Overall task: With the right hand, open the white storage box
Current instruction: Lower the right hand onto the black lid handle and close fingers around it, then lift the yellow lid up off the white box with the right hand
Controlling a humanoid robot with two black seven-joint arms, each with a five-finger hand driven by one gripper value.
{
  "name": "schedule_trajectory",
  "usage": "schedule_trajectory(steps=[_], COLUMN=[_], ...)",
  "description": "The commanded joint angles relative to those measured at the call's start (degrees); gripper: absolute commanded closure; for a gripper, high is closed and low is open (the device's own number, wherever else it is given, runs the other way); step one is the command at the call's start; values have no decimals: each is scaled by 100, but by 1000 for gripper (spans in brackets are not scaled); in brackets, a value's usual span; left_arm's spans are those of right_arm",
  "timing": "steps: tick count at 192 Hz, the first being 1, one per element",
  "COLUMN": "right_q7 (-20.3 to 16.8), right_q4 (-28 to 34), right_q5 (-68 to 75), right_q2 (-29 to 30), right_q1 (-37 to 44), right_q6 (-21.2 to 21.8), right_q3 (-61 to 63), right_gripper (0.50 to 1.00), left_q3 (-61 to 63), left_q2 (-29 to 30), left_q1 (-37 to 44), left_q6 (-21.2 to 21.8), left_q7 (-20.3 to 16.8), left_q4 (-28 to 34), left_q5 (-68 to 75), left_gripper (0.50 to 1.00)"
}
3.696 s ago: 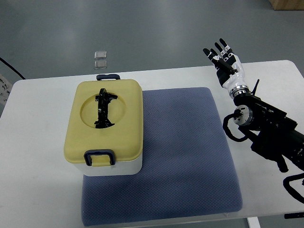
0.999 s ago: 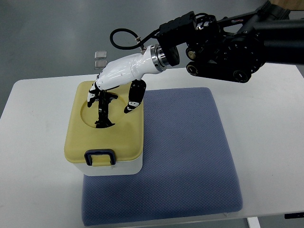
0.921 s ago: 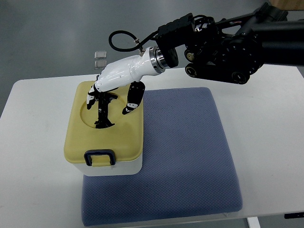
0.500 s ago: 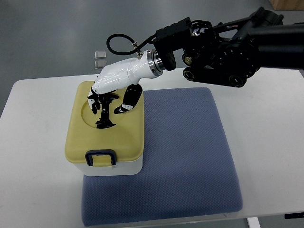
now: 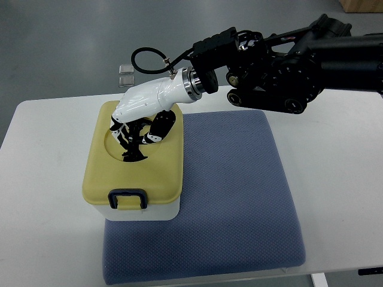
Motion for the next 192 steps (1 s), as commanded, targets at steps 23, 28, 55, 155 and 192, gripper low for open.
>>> schedule_trajectory(steps=[23, 28, 55, 155, 192], right_q7=[0, 0, 0, 0, 0], right_q4=[0, 0, 0, -281, -465], right_q5=[18, 18, 18, 97, 97], right_q2=[40, 40, 22, -734, -1542], right_q1=[29, 38, 82, 11, -296], right_q6=[45, 53, 62, 168, 185], right_q3=[396, 431, 484, 985, 1090], right_gripper=[1000, 1000, 1000, 1000, 1000], left_q3=[0, 0, 0, 0, 0], left_q2=[0, 0, 0, 0, 0], left_q1=[-2, -2, -2, 7, -2], left_q6=[5, -3, -3, 5, 5], left_q7=[0, 0, 0, 0, 0], left_q4=[0, 0, 0, 0, 0], left_q5=[0, 0, 0, 0, 0], left_gripper=[500, 500, 500, 500, 500])
